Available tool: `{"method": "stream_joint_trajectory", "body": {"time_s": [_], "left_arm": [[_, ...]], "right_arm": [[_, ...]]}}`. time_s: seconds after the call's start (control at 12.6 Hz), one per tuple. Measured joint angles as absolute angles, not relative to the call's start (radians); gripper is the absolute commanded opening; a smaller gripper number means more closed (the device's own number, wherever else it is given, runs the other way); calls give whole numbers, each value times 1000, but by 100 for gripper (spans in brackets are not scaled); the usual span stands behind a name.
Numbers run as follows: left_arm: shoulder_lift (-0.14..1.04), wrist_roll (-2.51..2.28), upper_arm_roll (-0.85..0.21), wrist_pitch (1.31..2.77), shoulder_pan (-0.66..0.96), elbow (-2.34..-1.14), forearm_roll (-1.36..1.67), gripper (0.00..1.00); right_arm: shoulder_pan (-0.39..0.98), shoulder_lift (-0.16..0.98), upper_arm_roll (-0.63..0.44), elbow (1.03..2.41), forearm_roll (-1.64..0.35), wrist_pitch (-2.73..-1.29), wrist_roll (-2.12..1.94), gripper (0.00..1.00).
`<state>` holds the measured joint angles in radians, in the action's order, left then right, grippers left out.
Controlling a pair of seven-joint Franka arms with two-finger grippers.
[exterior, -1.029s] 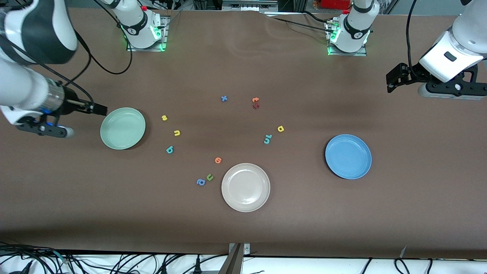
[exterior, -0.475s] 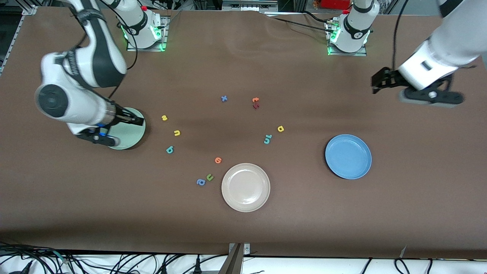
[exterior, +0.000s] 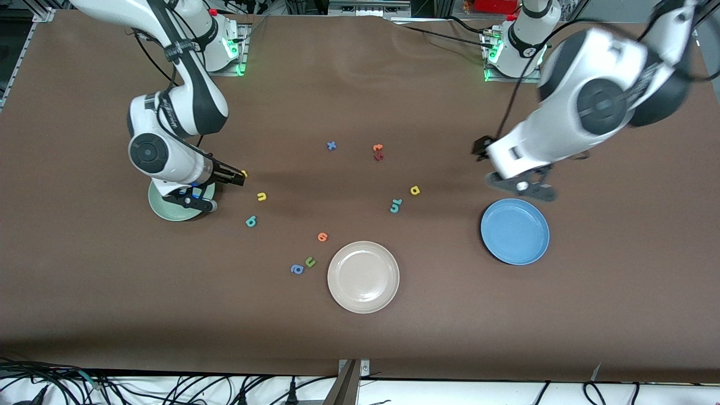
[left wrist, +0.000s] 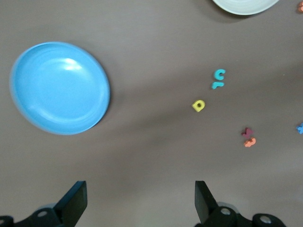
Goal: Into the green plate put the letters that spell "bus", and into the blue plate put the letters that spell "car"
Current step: 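Reach the right gripper to yellow 2 while the left gripper reaches yellow d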
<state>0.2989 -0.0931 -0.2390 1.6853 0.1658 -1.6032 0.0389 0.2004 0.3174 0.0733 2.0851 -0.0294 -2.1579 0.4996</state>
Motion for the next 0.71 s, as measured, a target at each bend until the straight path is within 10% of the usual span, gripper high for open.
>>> {"method": "stream_joint_trajectory", "body": {"time_s": [0.32, 0.71], "left_arm": [[417, -118, -242, 1843, 251, -1603, 46, 59], [570, -157, -242, 2063, 358, -1606, 7, 71]], "right_arm": [[201, 356, 90, 2134, -29, -2226, 503, 91], [201, 375, 108, 2196, -30, -2334, 545, 81]]}}
